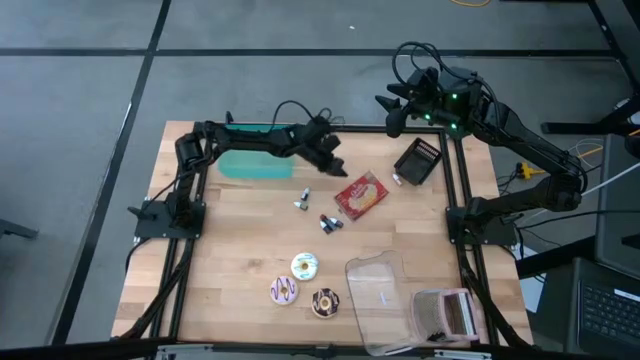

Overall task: Pick & Place Food Item
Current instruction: Put the popcorn bag into the light blue bin

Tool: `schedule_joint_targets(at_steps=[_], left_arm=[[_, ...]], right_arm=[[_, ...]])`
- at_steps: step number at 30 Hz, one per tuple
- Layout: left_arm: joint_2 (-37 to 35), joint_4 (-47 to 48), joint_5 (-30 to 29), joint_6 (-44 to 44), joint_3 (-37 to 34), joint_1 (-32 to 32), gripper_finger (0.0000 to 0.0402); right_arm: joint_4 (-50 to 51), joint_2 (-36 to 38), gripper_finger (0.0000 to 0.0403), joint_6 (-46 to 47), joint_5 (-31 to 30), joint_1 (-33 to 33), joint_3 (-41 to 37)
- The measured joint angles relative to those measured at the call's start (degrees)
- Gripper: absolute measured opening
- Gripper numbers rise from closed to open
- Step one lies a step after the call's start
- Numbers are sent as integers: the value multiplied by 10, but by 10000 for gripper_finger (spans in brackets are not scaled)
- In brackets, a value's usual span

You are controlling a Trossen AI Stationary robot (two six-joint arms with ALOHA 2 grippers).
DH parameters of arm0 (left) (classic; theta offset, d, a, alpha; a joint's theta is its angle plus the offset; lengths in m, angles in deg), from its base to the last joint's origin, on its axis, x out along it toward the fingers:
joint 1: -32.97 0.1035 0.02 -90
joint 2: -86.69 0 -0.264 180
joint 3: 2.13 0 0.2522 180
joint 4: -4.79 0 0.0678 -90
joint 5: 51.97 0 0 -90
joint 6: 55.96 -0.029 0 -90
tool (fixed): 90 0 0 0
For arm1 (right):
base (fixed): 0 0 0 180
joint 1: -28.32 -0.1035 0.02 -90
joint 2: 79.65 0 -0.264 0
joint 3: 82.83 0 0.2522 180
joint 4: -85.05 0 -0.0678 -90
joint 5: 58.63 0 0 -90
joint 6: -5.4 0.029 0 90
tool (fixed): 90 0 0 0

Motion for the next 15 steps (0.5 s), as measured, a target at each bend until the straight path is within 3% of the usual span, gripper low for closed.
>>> schedule_joint_targets(at_steps=[4, 8, 15], left_arm=[[0, 91, -5, -2, 0, -4, 149], [0, 113, 4, -2, 0, -11, 202], [11, 168, -31, -13, 0, -28, 212]], right_arm=[[0, 0, 199, 0, 8, 0, 0], [0, 0, 199, 0, 11, 0, 0], [0, 0, 199, 0, 20, 0, 0]])
